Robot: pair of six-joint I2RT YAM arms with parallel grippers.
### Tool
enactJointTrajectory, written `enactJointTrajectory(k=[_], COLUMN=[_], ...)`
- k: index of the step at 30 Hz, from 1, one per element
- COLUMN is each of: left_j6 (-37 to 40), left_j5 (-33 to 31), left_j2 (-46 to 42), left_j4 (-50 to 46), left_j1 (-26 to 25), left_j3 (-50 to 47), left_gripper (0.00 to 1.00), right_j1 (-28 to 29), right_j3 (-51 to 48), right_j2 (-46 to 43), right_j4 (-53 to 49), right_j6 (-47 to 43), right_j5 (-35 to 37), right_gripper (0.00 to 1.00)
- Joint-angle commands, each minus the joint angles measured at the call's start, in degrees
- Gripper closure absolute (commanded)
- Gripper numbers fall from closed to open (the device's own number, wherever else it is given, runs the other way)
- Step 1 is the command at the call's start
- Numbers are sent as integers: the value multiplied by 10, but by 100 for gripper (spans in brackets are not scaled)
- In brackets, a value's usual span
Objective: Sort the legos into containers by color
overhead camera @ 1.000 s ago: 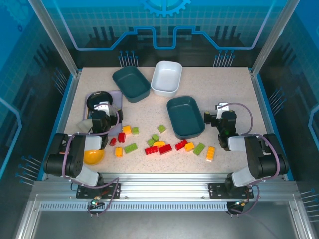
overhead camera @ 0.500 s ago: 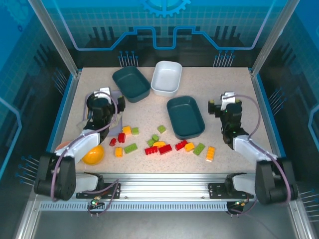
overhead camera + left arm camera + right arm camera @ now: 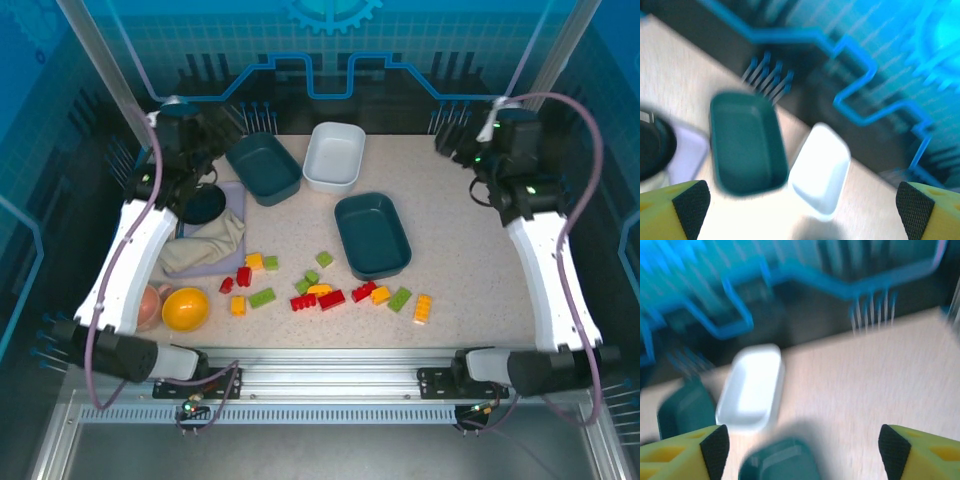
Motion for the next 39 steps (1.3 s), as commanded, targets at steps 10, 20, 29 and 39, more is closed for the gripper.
enactJointTrajectory(k=[10,20,29,39], left_j6=[2,83,165,196], left_j5=[164,177,130,52], left_j2=[166,425,593,649], left_j4=[-143,-123,-127,-144], left_j1=[-3,-6,-44,-66], left_j3=[44,286,461,495], left_gripper=[21,33,27,28], right_j1=[156,176,161,129], right_j3=[-51,-12,-9,-91], right_j2=[166,250,219,145], right_j4=[-138,-113,-117,-35], right_j6=[14,50,75,118], right_j5=[-117,-150,-169,-214], right_gripper=[34,34,31,28])
